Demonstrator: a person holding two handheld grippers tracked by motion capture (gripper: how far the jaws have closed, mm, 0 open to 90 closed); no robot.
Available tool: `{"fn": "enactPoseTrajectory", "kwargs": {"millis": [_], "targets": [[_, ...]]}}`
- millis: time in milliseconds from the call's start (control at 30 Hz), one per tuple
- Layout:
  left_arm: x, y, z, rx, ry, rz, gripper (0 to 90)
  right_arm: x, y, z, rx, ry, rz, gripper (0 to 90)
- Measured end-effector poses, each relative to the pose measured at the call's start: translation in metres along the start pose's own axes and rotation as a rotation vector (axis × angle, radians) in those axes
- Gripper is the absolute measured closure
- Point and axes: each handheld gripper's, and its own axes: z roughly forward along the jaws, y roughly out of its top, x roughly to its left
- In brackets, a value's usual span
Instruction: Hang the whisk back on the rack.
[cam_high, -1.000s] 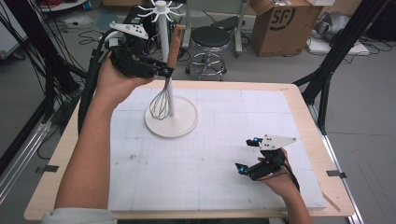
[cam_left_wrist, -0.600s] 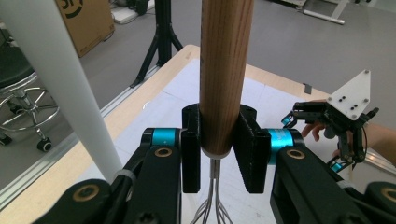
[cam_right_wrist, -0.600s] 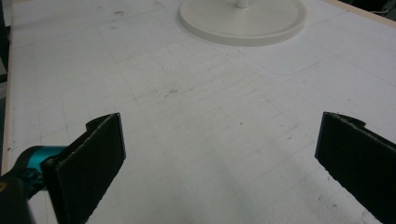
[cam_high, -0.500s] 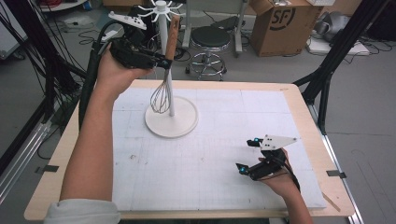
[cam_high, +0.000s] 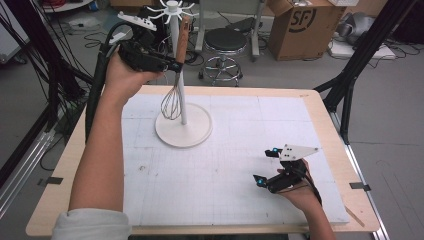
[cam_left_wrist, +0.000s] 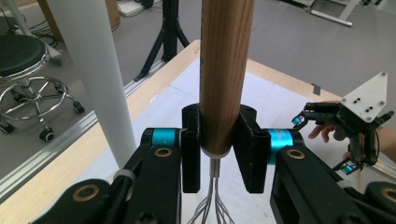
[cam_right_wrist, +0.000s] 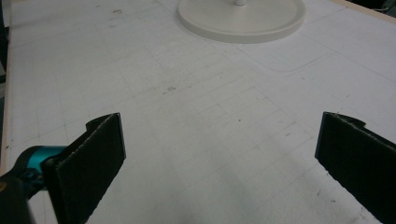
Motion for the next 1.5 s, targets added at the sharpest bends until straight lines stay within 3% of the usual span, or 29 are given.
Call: {"fn": "enactPoseTrajectory", "kwargs": {"millis": [367,600,633,867,1100,1300,1500], "targets": [[0.004,-0.001,0.004,0.005,0.016,-0.002,73.3,0.001,0.0,-0.001,-0.002,0.0,0.009,0.7],[0.003,-0.002,0.005,0.027,-0.005,-0.003,70.9,0.001,0.0,-0.001,-0.001,0.0,0.006,0.7],[0.002,-0.003,0.005,0.031,0.002,-0.008,63.8,0.001,0.0,-0.001,-0.001,0.001,0.006,0.7],[0.0,-0.007,0.002,0.032,0.029,-0.009,50.5,0.002,0.0,-0.001,-0.001,0.0,0.004,0.7],[-0.004,-0.017,0.003,0.037,0.03,-0.002,40.3,0.001,0.0,-0.001,-0.004,0.001,0.002,0.7],[-0.012,-0.021,-0.002,0.025,0.027,0.021,33.2,0.001,0.0,-0.002,-0.01,0.0,0.003,0.7],[-0.017,-0.03,-0.006,0.002,0.024,0.018,26.2,0.002,0.001,-0.001,-0.008,-0.002,-0.004,0.7]]}}
